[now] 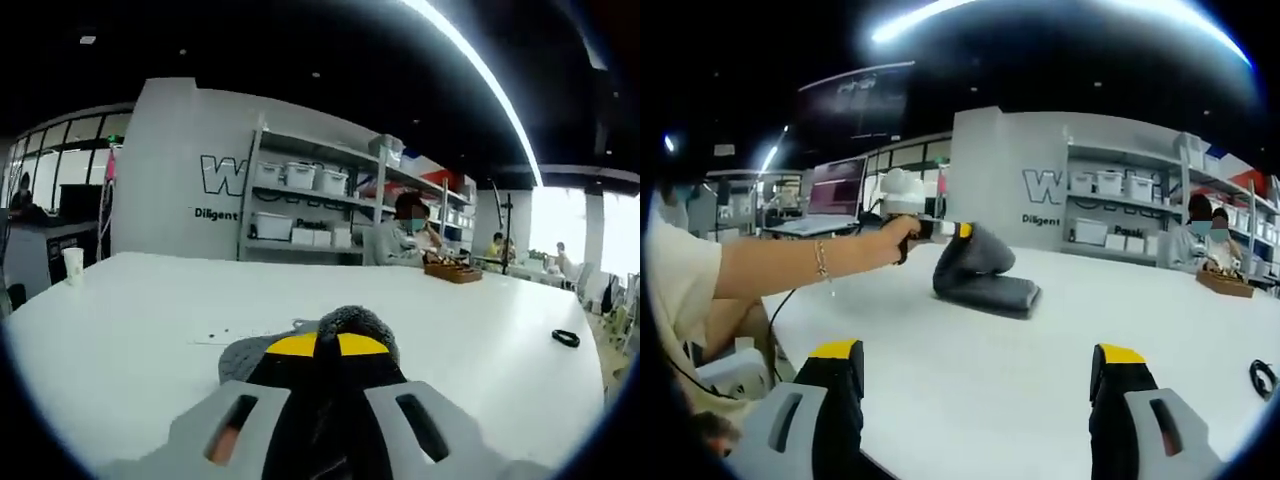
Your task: Open the folded towel by lifting each exposed corner and separating the folded layers until the towel lies flat within the target outline without major curled edges
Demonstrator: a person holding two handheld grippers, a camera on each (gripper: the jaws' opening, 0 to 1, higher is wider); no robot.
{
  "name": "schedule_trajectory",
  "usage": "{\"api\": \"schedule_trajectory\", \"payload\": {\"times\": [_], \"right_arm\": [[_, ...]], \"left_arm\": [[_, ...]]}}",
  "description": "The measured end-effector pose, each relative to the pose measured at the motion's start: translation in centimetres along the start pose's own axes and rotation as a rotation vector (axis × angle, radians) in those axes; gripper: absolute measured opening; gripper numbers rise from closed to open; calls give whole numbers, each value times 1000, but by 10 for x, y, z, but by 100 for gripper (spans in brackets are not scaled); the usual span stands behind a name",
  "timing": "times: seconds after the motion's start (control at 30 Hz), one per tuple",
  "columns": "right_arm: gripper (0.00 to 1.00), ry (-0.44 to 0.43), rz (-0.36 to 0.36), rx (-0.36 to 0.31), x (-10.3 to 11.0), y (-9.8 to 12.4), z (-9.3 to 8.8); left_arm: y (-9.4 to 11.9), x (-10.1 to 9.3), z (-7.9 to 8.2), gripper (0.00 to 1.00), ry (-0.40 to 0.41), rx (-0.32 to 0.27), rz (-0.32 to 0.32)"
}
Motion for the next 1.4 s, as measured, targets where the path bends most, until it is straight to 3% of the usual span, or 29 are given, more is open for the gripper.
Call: {"api": "schedule_trajectory", "payload": {"times": [0.33,0.67,0.8,0.83,1.07,1.13,1.2,1.4], "right_arm": [[93,3,-5,16,-1,-2,-2],[93,34,11,29,4,-10,3],[93,42,18,32,6,-11,5],[93,42,21,35,6,-12,5],[93,45,19,42,5,-15,4],[94,47,22,41,6,-15,4],[93,48,27,41,7,-16,5],[93,62,32,45,11,-16,6]], "left_arm": [[34,58,-9,3,111,-57,103],[56,94,-25,3,111,-117,204],[62,104,-34,4,152,-124,191],[65,114,-39,4,134,-123,234],[78,135,-54,4,152,-108,314],[81,141,-59,4,137,-71,358],[83,143,-62,4,129,-69,370],[87,154,-79,4,96,24,429]]}}
Point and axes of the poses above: the point that each gripper's makers call its tool centre point, and the gripper's own axes: y roughly backward along the fingers, x roughly to its left, z roughly out of its top, the point moved 4 cm from there along y, roughly backward along the fingers, and after that the axes turned 11 degrees about x, right-handed, at the moved point
